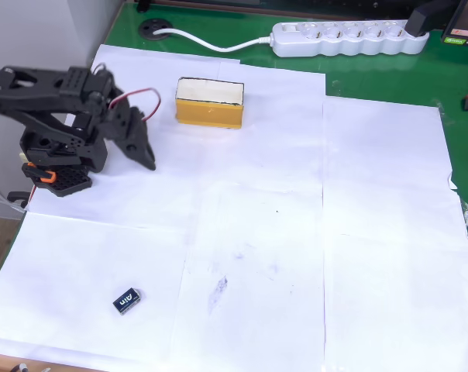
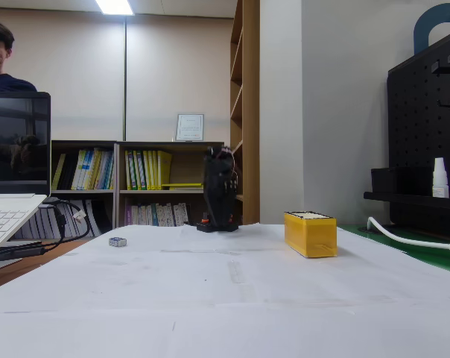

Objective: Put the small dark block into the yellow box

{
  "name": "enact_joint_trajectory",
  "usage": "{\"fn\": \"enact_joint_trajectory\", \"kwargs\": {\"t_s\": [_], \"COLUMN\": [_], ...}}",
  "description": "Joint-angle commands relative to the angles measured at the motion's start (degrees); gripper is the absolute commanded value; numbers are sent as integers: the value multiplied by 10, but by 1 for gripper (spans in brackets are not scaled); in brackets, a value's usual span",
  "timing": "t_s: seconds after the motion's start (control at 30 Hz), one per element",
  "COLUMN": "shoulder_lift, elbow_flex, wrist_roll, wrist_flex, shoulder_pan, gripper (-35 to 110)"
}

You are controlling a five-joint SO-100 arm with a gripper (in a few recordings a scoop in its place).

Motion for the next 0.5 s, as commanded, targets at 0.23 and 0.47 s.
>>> {"fn": "enact_joint_trajectory", "kwargs": {"t_s": [0.23, 0.47], "shoulder_lift": [224, 302], "elbow_flex": [355, 444], "wrist_roll": [-163, -236], "wrist_flex": [182, 202], "shoulder_pan": [128, 197], "gripper": [2, 3]}}
